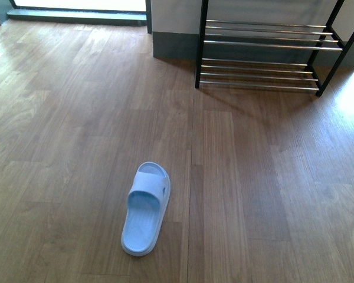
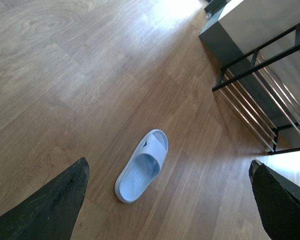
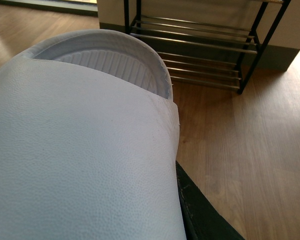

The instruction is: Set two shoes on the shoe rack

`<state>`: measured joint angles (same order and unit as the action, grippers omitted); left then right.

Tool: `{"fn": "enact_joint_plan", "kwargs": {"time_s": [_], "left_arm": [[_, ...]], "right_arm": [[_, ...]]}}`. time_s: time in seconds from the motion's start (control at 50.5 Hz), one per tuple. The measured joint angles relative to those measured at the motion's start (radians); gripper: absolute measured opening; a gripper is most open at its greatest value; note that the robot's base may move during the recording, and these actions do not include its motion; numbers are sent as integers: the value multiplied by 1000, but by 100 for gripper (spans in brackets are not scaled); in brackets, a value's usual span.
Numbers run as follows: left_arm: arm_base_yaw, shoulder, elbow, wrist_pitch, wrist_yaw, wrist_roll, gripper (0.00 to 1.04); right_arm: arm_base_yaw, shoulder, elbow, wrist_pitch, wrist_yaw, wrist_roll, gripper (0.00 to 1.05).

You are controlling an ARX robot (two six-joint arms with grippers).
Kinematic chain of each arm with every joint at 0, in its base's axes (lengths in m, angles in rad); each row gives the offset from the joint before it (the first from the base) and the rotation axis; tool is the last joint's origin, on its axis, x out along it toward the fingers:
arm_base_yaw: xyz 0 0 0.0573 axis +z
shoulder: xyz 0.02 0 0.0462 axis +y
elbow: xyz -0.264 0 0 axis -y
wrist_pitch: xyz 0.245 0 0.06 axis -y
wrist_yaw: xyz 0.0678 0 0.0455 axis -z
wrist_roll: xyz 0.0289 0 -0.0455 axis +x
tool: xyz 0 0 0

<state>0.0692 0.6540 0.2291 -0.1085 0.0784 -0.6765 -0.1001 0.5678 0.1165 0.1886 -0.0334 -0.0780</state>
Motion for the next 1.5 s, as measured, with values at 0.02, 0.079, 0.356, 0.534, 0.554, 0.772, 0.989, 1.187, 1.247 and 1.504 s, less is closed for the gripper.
{"fn": "enact_joint_plan", "kwargs": {"time_s": [0.02, 0.079, 0.356, 0.534, 0.554, 0.772, 0.989, 1.187, 1.247, 1.504], "left_arm": [[-3, 44, 14, 16, -1, 1, 95], [-21, 251, 76, 83, -31, 24, 95], [-123, 962, 327, 189, -108, 210, 95], [-192, 1258, 478, 219, -135, 340, 95], [-196, 1290, 494, 220, -138, 357, 95], [-238, 1604, 700, 239, -181, 497, 95], [-248, 1750, 820, 252, -183, 538, 95], [-254, 1855, 913, 267, -166, 569, 95], [-262, 1889, 948, 268, -165, 590, 95], [-298, 2026, 1093, 267, -153, 668, 95]], "right_arm": [[0, 0, 0, 0, 0, 0, 2], [0, 0, 0, 0, 0, 0, 2], [0, 0, 0, 0, 0, 0, 2], [0, 0, 0, 0, 0, 0, 2], [0, 0, 0, 0, 0, 0, 2], [0, 0, 0, 0, 0, 0, 2], [0, 0, 0, 0, 0, 0, 2], [0, 0, 0, 0, 0, 0, 2], [0, 0, 0, 0, 0, 0, 2], [0, 0, 0, 0, 0, 0, 2]]}}
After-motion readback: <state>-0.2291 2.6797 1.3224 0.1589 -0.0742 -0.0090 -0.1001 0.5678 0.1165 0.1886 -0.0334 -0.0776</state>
